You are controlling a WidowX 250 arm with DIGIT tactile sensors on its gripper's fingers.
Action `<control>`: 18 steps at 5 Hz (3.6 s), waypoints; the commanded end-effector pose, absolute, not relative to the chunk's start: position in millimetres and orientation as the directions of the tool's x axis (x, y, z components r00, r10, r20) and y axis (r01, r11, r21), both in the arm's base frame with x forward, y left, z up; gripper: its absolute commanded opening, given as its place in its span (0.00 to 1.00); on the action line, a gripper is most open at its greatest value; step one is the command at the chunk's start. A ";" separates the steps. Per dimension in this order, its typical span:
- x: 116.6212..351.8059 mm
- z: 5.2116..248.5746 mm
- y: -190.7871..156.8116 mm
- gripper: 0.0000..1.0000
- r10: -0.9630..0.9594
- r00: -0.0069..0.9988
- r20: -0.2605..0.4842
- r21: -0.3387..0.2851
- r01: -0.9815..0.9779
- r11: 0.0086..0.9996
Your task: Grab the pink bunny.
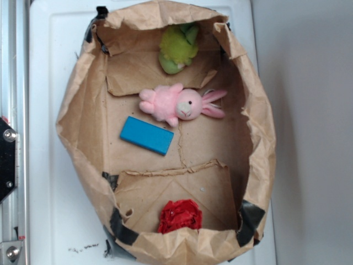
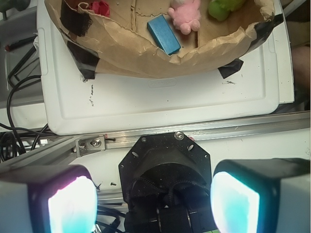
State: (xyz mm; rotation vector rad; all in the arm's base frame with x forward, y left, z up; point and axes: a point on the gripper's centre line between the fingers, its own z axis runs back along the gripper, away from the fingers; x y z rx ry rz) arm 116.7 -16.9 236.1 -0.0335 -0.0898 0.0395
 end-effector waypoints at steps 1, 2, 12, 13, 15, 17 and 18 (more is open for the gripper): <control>116.7 236.1 -16.9 1.00 0.041 0.995 0.089 -0.035 -0.038 0.999; 159.7 216.4 -10.0 1.00 0.047 0.996 0.076 -0.031 -0.045 0.999; 307.5 155.1 67.2 1.00 -0.021 0.995 0.093 -0.123 0.033 0.992; 277.0 145.1 53.8 1.00 -0.093 0.988 0.124 -0.103 0.106 0.989; 278.3 120.2 29.7 1.00 -0.107 0.985 0.132 -0.028 0.112 0.993; 312.7 98.5 39.0 1.00 -0.056 0.988 0.146 0.029 0.052 0.998; 330.0 99.8 48.4 1.00 -0.001 0.990 0.139 -0.008 0.002 1.000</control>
